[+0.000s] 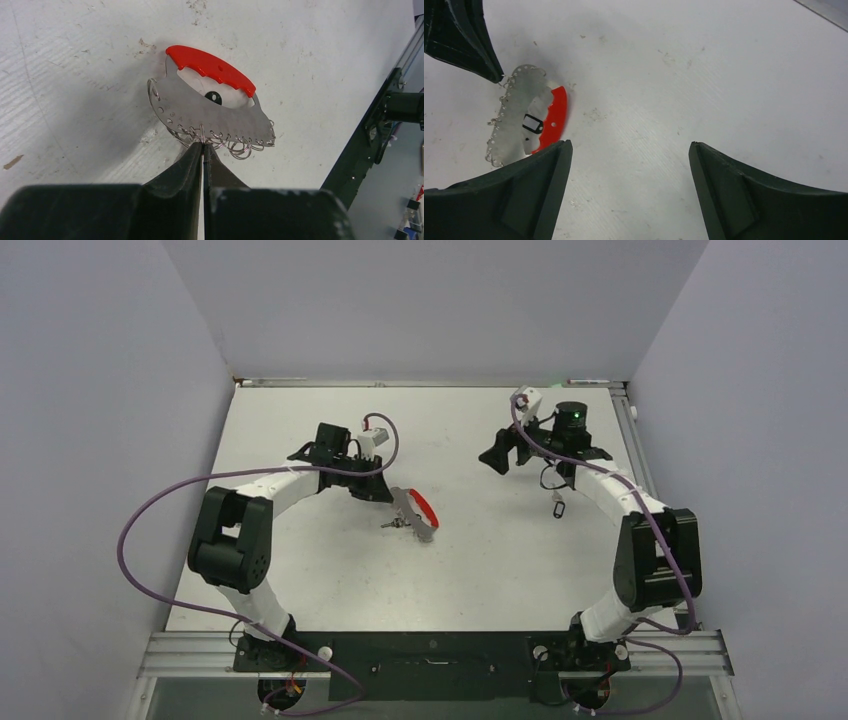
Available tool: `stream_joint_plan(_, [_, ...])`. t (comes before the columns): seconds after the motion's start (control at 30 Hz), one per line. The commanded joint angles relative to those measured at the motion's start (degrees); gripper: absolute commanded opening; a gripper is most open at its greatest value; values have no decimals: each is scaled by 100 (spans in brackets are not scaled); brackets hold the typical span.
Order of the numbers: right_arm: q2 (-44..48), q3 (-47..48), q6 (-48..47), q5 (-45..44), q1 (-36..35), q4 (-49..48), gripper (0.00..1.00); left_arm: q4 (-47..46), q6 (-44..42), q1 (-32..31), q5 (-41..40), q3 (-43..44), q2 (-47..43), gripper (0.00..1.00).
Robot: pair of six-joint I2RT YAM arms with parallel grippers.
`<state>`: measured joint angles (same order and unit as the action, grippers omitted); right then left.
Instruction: Remove the keys from the keyring
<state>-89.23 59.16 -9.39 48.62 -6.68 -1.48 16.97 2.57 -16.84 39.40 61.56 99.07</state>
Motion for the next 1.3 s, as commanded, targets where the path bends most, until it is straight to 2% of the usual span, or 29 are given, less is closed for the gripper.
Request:
stream_joint_plan(0.0, [-379,472,350,93,-607,344,90,-624,783,-21,371,-192,-235,0])
stream_joint_plan(0.17, [-305,162,21,-720,-1277,487,90,-1563,1792,-21,272,-735,-296,0])
stream_joint_plan(0.33, [-460,-97,37,-1221,-1863,477,90,-2944,2826,-74,297,-1191,-256,0])
stream_joint_plan(0.47, [-729,-129,215,-1071,-1944,502,90,-3212,3197,-140,129,-1248,-111,0])
stream_joint_plan(0.7, [-815,-144,211,-1619,-2056,409,90,-3931,3864,-383,-242,-1394,180,0])
stream_joint_plan(1.07, [-861,-170,-25,-2903,-2066,510,90,-3872,3549,-819,-549,-519,985,0])
stream_joint_plan(1.27, [-833,-5,-81,-2997,-1965,740,90,-3313,3055,-1213,-672,-70,1278,0])
